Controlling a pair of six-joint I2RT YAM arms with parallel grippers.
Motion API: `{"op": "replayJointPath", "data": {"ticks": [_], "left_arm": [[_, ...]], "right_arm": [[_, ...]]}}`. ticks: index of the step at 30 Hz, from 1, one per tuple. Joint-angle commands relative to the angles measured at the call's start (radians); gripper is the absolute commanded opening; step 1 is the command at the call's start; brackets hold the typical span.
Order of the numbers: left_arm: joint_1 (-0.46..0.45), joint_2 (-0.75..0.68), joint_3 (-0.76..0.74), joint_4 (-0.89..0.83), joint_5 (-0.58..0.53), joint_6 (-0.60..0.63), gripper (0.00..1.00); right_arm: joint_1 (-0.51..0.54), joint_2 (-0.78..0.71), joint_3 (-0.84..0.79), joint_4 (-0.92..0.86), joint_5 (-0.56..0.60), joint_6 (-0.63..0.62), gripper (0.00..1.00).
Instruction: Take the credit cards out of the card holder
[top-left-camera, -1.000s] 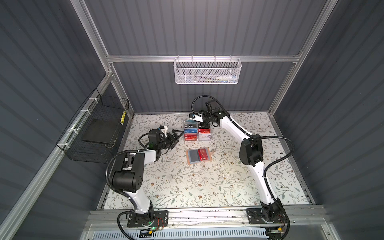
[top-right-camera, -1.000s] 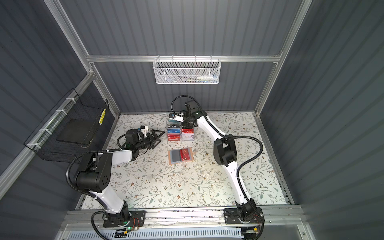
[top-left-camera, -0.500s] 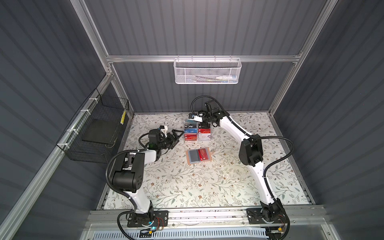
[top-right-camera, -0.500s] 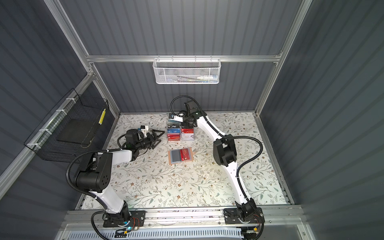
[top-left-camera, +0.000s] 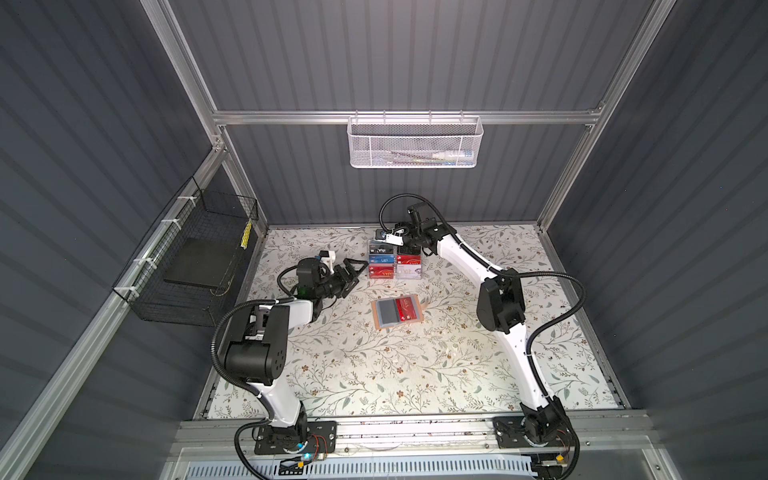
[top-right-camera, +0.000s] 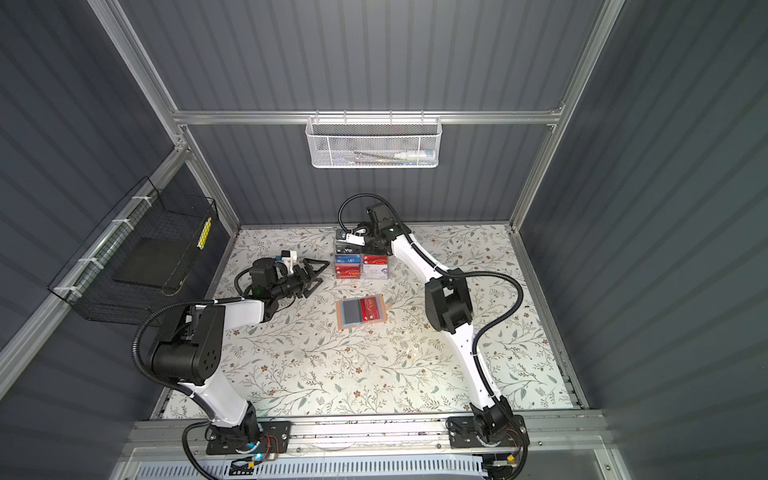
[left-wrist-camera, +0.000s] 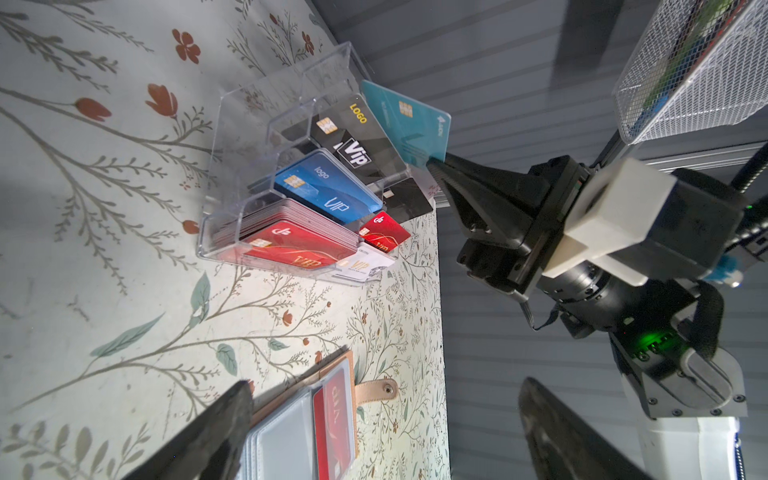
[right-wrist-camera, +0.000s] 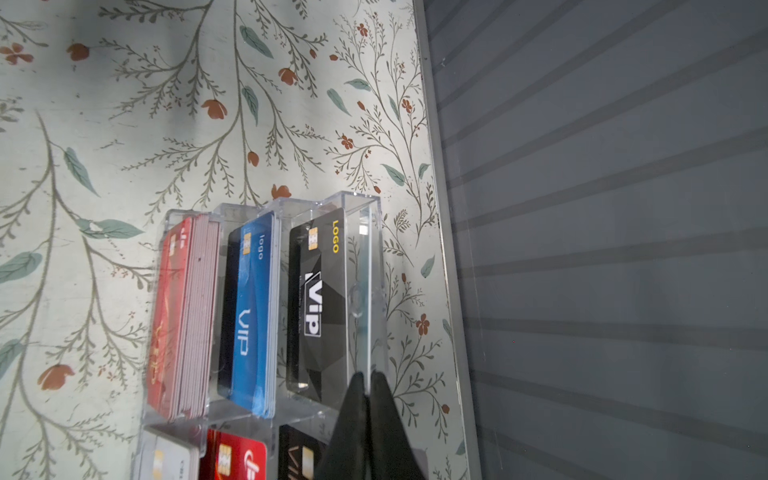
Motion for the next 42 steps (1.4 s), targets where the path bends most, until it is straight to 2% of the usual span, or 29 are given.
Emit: {"op": "replayJointPath", "data": {"ticks": [1,7,21,29,35,37,41,42], "left_arm": [[0.0,0.007,0.004,0.019,0.018,-0.005,1.0],[0.0,0.009,0.004,0.025,0.018,-0.007,1.0],[0.0,0.002,-0.002,0.025,0.015,-0.007,1.0],[-0.004,-0.04,-0.004,-0.03,-0.011,0.024,1.0],[-0.019,-0.1,0.019,-0.145,-0.059,0.087,1.0],[-0.022,-0.115,0.035,-0.187,-0.076,0.107,1.0],[-0.038,-0.132,0.074,-0.246,-0.107,0.14,1.0],[-0.045,-0.136,0.092,-0.275,-0.122,0.162,1.0]], "right_arm": [[0.004,0.016,-0.015,0.03,0.016,-0.011,0.12],[0.009,0.017,-0.018,0.036,0.016,-0.007,0.19],[0.021,-0.01,-0.022,0.037,0.022,0.03,0.21],[0.025,-0.082,-0.045,0.045,0.034,0.142,0.25],[0.027,-0.226,-0.206,0.159,0.027,0.27,0.3],[0.026,-0.3,-0.301,0.224,0.026,0.326,0.36],[0.025,-0.439,-0.48,0.331,0.028,0.421,0.56],[0.024,-0.476,-0.531,0.359,0.027,0.445,0.63]]}}
